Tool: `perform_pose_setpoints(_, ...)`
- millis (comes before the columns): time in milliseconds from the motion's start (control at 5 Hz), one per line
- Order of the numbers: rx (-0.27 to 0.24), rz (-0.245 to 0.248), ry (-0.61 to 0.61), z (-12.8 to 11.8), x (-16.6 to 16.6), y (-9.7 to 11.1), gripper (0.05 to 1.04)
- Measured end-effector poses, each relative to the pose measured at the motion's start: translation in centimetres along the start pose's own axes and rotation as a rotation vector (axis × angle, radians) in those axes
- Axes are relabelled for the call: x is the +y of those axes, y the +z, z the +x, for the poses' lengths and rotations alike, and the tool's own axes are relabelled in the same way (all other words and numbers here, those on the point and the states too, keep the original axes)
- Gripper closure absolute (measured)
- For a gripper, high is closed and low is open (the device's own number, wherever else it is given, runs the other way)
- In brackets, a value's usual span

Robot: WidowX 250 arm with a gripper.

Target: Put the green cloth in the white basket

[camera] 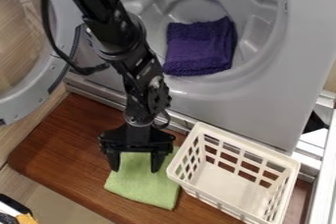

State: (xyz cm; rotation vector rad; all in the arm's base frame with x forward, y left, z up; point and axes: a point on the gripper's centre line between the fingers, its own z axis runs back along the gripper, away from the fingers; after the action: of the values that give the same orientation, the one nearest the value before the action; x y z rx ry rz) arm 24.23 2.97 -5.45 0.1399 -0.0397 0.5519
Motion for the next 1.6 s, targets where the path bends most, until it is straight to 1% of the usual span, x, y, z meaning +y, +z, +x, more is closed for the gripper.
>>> perform_pose_setpoints(200,0.007,0.016,-0.011,-0.2,-0.8,-1.0,0.083)
perform_pose_setpoints(400,-0.001,-0.033,0.015,0.3,-1.4,-2.1,0.083)
perform_pose_setpoints(600,-0.015,-0.018,0.012,0.6,-1.5,-2.3,0.083)
perform_pose_setpoints(800,-0.045,0.011,0.019,0.6,-1.6,-2.3,0.138)
perform_pose_setpoints(1000,-0.059,0.036,0.063,0.1,-1.5,-2.4,0.417)
perform_pose_setpoints(1200,-0.061,0.036,0.053,0.1,-1.7,-2.4,0.688)
perform_pose_setpoints(1400,-0.057,0.051,0.039,-0.2,-1.7,-2.3,0.889)
perform_pose_setpoints(1600,-0.052,0.064,0.031,-0.3,-1.7,-2.3,1.001)
